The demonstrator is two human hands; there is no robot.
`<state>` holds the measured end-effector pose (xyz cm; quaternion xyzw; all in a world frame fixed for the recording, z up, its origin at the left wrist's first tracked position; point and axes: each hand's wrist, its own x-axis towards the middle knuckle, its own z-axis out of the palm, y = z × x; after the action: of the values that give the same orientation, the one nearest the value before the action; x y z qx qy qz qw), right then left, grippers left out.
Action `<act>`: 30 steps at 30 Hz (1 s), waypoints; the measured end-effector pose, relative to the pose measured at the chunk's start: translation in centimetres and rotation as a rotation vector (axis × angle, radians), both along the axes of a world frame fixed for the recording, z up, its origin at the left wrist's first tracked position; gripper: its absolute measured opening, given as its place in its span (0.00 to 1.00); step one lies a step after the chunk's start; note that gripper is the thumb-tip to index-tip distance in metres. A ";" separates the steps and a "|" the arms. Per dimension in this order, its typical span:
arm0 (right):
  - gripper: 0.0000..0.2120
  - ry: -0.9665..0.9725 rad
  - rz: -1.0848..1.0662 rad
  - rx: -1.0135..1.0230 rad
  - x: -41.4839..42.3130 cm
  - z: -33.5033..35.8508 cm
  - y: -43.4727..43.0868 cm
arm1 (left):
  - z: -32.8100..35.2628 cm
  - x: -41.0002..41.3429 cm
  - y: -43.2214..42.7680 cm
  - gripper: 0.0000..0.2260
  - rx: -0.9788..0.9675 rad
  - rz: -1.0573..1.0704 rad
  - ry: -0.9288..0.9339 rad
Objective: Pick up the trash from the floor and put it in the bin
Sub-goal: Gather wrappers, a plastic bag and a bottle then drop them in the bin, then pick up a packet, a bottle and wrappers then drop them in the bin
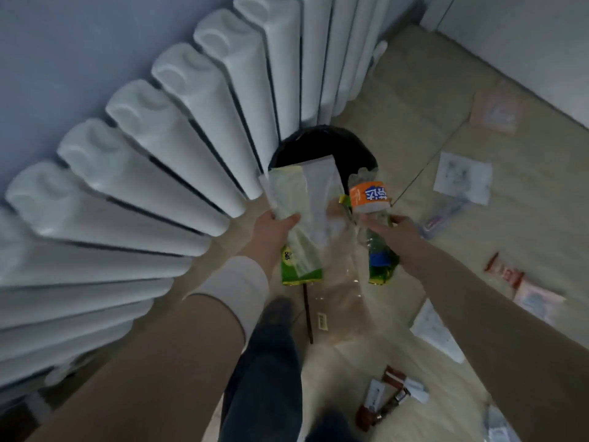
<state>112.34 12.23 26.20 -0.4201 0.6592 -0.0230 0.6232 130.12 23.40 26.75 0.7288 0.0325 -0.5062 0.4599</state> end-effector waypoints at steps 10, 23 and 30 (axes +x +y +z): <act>0.41 0.229 0.244 -0.088 9.3 -10.7 -7.8 | -11.2 6.8 -11.2 0.16 0.112 -0.298 -0.026; 0.25 0.729 0.939 -0.606 3.4 -4.3 -2.8 | -5.6 2.6 -9.0 0.22 0.252 -1.459 -1.183; 0.21 0.841 0.879 -0.616 -9.8 -0.4 5.9 | -0.9 -10.4 -3.4 0.17 0.185 -1.618 -1.445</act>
<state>102.59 18.13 25.80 -0.7804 0.5768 0.2109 0.1176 119.71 20.03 25.86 0.6919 -0.6970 -0.1064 -0.1557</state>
